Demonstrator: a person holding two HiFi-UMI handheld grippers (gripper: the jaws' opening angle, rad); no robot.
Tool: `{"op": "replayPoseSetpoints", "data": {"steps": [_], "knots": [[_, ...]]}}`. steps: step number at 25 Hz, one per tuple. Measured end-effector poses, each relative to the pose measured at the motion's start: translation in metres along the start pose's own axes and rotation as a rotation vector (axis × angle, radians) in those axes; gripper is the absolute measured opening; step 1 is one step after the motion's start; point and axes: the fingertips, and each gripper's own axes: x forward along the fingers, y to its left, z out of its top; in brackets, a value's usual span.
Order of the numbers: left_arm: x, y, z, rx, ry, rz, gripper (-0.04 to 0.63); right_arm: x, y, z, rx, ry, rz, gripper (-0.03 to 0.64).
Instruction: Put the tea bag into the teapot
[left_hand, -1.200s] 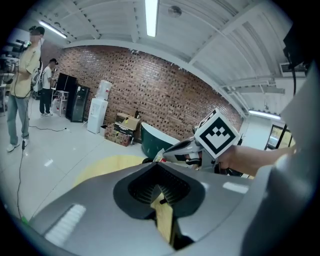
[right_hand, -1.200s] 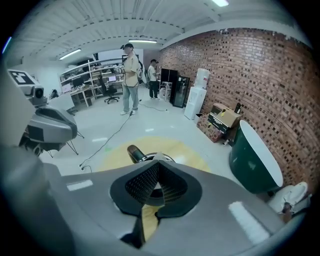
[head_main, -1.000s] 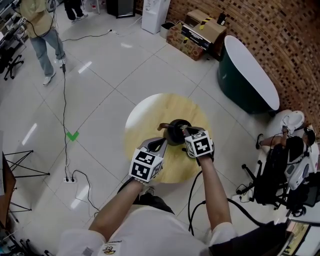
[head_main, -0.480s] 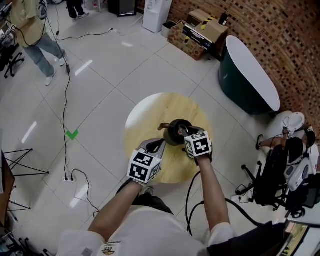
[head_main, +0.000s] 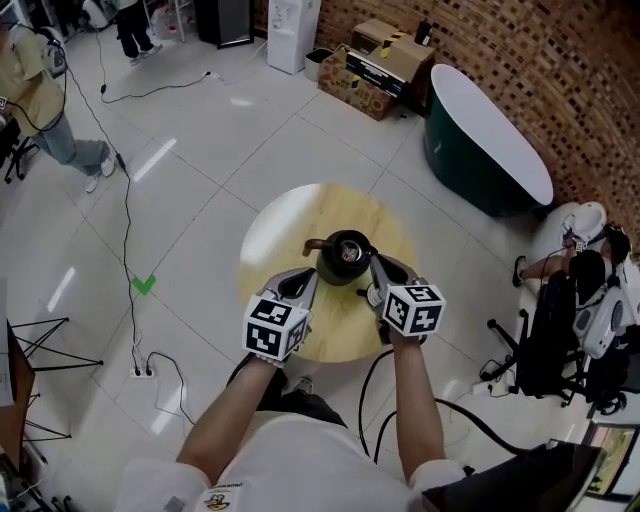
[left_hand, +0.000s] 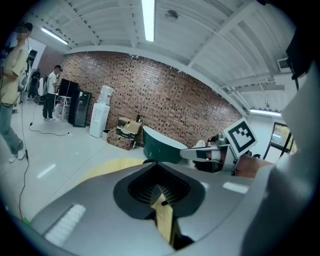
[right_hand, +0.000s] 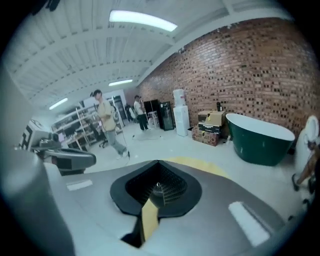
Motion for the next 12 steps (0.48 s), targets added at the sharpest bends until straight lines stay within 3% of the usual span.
{"op": "replayPoseSetpoints", "data": {"steps": [4,12], "knots": [[-0.014,-0.014,0.004,0.036,-0.030,0.028,0.012,-0.029,-0.001,-0.002,0.144,-0.125,0.071,0.000],[-0.065,-0.046,0.003,0.090,-0.076,0.079,0.012,-0.083,0.026,-0.007,0.163,-0.235,0.141,0.000]]}}
